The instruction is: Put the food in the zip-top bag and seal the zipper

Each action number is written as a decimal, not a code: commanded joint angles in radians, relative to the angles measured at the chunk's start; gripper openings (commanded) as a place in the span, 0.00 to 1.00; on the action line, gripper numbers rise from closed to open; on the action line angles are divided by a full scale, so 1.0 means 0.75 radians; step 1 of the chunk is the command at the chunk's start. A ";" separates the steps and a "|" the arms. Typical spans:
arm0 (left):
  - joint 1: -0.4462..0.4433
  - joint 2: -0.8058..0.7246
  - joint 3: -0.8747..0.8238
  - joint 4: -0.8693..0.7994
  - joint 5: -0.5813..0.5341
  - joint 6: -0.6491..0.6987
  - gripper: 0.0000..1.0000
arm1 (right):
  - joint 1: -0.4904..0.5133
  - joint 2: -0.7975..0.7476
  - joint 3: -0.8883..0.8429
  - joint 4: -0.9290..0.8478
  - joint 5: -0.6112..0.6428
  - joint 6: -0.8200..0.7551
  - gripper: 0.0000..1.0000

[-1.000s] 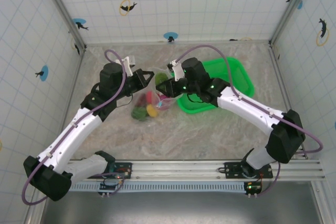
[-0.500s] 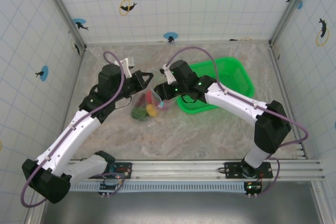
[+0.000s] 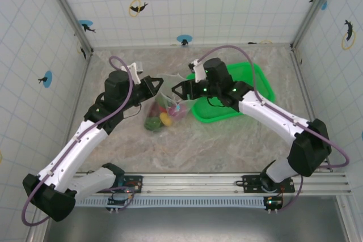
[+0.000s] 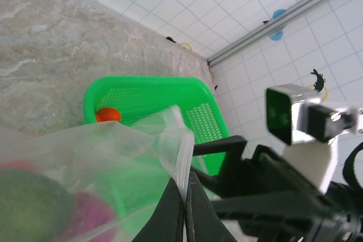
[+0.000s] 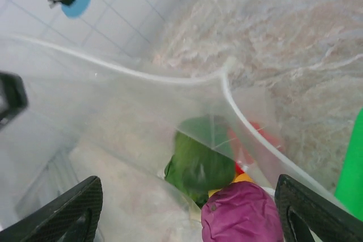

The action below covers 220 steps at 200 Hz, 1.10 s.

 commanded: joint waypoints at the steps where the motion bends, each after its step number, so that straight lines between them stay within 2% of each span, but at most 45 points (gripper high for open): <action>1: 0.008 -0.021 -0.016 -0.003 -0.026 0.034 0.00 | -0.015 -0.050 -0.028 0.124 -0.139 0.047 0.80; 30: 0.008 -0.027 -0.019 -0.039 -0.085 0.060 0.00 | -0.038 -0.085 -0.014 0.076 -0.077 0.001 0.76; 67: 0.008 -0.072 -0.024 -0.099 -0.216 0.129 0.00 | -0.157 -0.110 -0.096 0.048 0.066 -0.015 0.72; 104: 0.010 -0.095 -0.026 -0.104 -0.186 0.185 0.00 | -0.267 -0.062 -0.271 0.069 0.161 -0.027 0.69; 138: 0.008 -0.096 -0.030 -0.046 -0.050 0.243 0.00 | -0.303 0.128 -0.263 0.078 0.205 -0.056 0.67; 190: 0.010 -0.095 -0.069 -0.034 -0.017 0.278 0.00 | -0.311 0.433 -0.058 0.052 0.264 -0.093 0.66; 220: 0.009 -0.104 -0.077 -0.026 0.038 0.295 0.00 | -0.334 0.574 0.061 0.022 0.235 -0.078 0.66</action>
